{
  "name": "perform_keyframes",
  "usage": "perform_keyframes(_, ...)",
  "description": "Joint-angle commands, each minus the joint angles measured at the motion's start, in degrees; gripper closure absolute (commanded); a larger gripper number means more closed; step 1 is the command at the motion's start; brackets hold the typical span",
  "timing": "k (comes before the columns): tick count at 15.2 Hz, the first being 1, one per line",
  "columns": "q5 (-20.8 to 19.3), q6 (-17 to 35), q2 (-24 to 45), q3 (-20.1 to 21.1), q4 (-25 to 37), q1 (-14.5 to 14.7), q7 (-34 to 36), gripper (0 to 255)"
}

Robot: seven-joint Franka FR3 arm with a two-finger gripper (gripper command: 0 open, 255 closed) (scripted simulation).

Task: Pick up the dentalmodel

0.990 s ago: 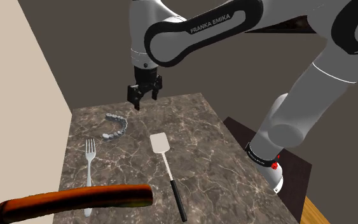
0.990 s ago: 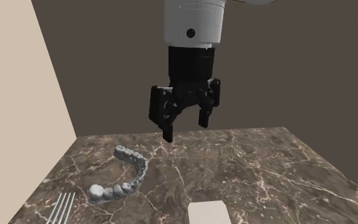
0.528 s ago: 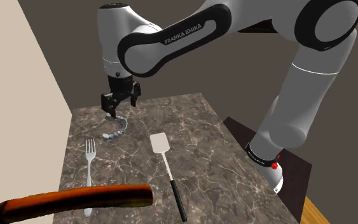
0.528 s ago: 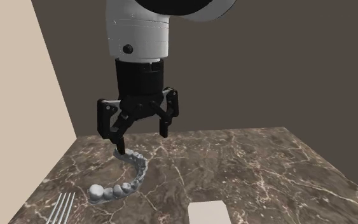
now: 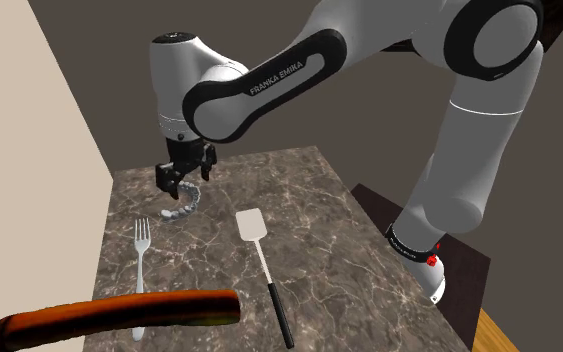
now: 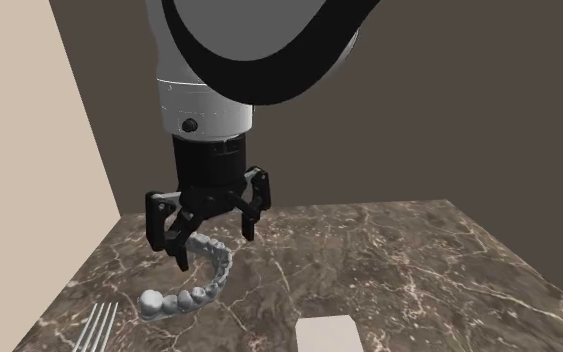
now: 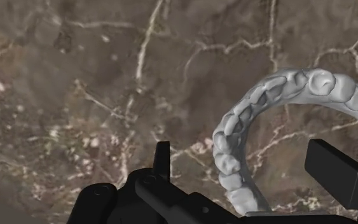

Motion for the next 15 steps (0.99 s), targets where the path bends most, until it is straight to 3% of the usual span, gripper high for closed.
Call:
perform_keyframes(1, -0.19, 0.66, 0.32, -0.06, -0.34, 0.04, 0.10, 0)
perform_keyframes(2, -0.28, 0.59, 0.49, -0.08, -0.12, 0.08, 0.15, 255)
perform_keyframes(11, -0.19, 0.66, 0.33, -0.06, -0.34, 0.04, 0.10, 255)
perform_keyframes(15, 0.61, -2.09, -1.06, 0.16, 1.16, -0.17, -0.38, 255)
